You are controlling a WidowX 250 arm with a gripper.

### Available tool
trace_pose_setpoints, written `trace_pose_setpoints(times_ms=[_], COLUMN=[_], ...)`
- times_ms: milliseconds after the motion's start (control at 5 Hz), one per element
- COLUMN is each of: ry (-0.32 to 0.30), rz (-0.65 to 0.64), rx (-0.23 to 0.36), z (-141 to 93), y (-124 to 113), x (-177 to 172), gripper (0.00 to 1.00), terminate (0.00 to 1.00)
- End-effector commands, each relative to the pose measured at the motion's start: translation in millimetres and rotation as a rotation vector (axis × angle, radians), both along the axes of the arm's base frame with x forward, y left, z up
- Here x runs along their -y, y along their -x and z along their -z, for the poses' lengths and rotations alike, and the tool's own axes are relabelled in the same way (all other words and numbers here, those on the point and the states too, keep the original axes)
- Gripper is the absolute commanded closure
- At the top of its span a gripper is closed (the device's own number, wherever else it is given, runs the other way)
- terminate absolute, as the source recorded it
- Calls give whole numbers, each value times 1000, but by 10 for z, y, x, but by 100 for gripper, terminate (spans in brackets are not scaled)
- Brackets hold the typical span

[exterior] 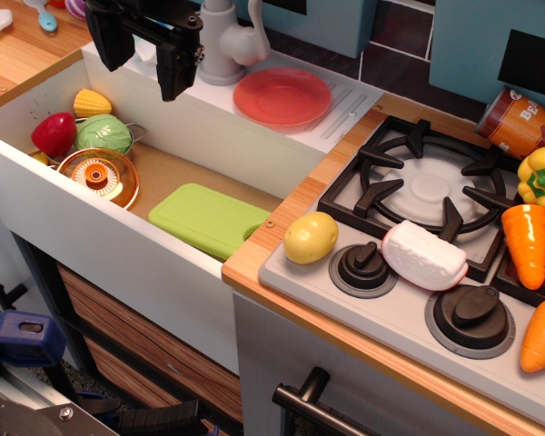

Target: Put potato on plate

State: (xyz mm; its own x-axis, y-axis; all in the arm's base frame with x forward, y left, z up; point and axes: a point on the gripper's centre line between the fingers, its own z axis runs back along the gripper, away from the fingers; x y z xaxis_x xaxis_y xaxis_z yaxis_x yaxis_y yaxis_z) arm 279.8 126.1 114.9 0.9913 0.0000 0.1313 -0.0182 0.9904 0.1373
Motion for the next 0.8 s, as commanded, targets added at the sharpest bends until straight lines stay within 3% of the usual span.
trace_pose_setpoints(times_ms=[0, 400, 600], ry=[0, 8, 29], rz=[0, -47, -68], rx=[0, 30, 56], z=[0, -91, 67], y=[0, -84, -100], x=[0, 865, 1154], gripper=[0, 0, 0], terminate=[0, 0, 0])
